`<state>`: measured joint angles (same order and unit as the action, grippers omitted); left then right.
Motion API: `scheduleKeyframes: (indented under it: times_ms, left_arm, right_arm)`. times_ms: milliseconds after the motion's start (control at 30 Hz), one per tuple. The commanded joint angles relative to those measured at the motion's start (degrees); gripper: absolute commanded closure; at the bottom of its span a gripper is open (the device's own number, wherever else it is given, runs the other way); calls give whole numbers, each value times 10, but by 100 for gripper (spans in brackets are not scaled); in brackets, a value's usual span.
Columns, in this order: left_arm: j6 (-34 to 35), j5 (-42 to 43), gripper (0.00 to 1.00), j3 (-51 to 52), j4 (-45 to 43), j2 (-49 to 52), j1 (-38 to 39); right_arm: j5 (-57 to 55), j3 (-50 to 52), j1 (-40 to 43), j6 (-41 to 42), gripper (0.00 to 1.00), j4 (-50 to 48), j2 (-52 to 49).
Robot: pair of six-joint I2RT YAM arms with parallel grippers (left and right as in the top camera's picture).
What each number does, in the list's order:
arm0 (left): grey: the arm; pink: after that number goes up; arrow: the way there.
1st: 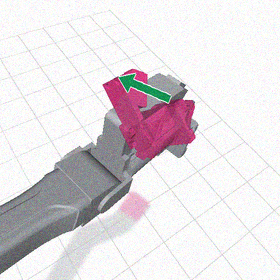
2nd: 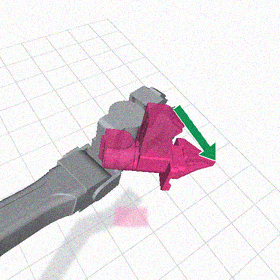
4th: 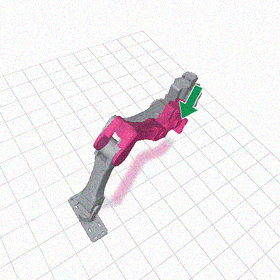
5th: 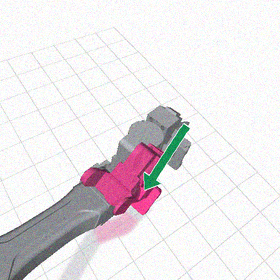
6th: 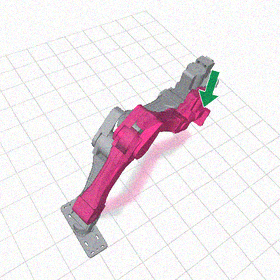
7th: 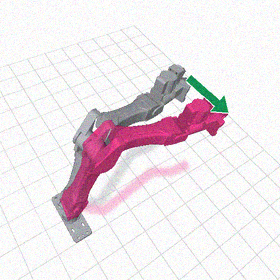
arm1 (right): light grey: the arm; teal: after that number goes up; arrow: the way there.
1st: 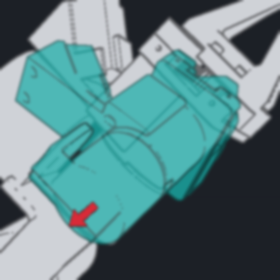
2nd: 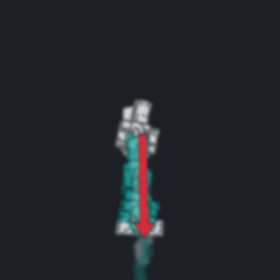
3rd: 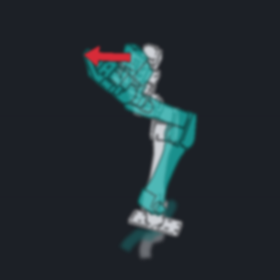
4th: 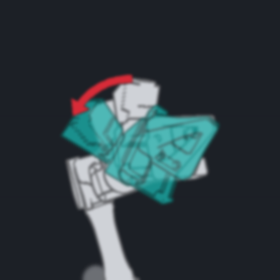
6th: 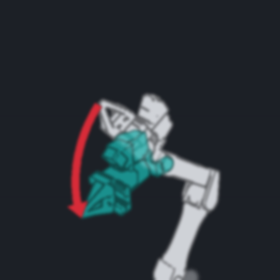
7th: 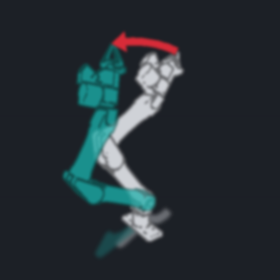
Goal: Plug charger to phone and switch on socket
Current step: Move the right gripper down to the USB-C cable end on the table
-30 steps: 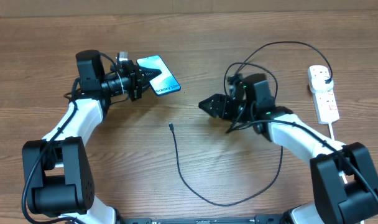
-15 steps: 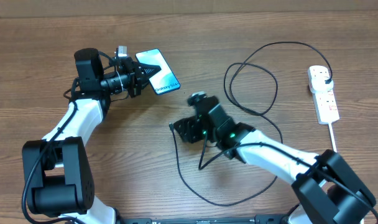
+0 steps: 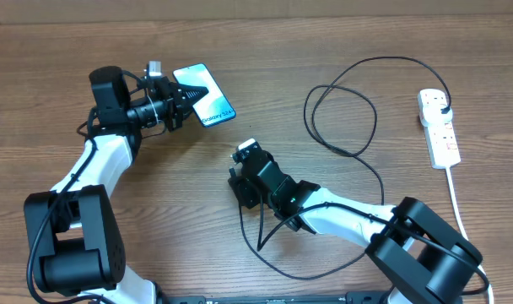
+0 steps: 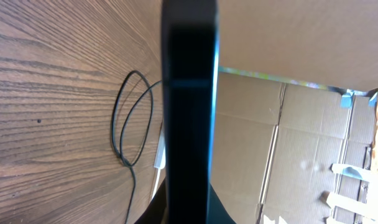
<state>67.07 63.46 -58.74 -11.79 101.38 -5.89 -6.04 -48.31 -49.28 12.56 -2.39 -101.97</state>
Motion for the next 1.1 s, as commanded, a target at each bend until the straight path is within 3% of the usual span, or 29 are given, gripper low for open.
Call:
scheduleKeyframes:
  times_ms: [0, 200, 667, 833, 1067]
  left_arm:
    - [-19, 20, 96, -13, -5, -5, -3]
    - [-19, 20, 96, -13, -5, -5, -5]
    - [-19, 29, 96, -13, -4, -5, -5]
    - [-19, 29, 96, -13, -4, -5, -5]
    - [-19, 31, 96, -13, 0, -5, -5]
  right_arm:
    - [-14, -1, -6, -9, 35, -9, -10]
    - [-15, -1, -27, -9, 42, -27, -24]
    - [-36, -2, -47, -27, 46, -34, -55]
    - [-58, -2, -47, -26, 73, -43, -59]
    - [-59, -16, -47, -26, 91, -44, -78]
